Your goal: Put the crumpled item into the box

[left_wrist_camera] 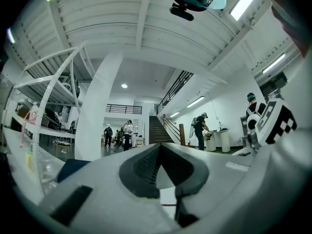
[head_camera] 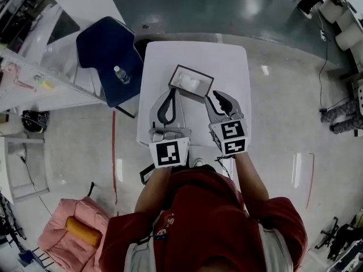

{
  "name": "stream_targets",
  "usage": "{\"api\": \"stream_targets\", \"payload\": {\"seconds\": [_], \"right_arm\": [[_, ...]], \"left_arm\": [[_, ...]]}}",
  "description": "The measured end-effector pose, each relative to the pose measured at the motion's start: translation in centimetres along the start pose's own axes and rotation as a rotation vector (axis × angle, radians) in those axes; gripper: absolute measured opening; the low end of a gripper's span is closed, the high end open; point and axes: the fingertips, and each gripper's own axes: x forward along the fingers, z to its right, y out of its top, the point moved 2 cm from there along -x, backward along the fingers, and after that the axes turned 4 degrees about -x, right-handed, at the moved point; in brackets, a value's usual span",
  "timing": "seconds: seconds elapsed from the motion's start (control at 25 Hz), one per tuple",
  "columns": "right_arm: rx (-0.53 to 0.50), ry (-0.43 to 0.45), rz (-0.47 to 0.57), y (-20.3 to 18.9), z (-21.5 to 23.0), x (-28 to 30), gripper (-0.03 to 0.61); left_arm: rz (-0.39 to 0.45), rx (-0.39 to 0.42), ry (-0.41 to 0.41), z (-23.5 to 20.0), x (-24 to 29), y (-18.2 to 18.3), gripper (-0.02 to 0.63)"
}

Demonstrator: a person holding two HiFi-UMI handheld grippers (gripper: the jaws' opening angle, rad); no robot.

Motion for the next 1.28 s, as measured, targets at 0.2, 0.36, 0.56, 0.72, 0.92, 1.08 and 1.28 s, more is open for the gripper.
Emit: {"api": "stream_targets", "payload": {"seconds": [0.2,0.36,0.56,0.72,0.92,1.08,1.28], "right_arm": [[0.0,-0.053,0.135,2.0,-0.2,-4.4,0.109],[-0.007,-0.099,0.227,3.1,-0.3,-7.4,0.114],[-0.003,-0.131,0.303,3.6,-1.1,-9.9,0.117],[-0.02,-0.156,0.319,3.0,-1.6,-11.3,0.117],[-0.02,-0.171,0.331,2.2,-1.7,-12.7,0.092],[-0.022,-0.178,0.34,2.1,-1.6,-13.1,0.061],[-0.021,-0.18,0.351,2.3,-1.9,-13.6,0.05]], "left_arm": [[0.007,0.005,-0.006,1.8,-2.1,0.8,0.003],[0.014,0.009,-0.011,2.9,-3.8,1.4,0.003],[0.026,0.01,-0.023,3.9,-5.5,1.8,0.003],[0.026,0.008,-0.028,4.4,-6.7,1.4,0.003],[0.028,-0.003,-0.032,5.4,-7.6,1.0,0.003],[0.024,-0.004,-0.04,5.9,-7.9,0.8,0.003],[0.023,-0.004,-0.046,6.0,-8.0,0.8,0.003]]}}
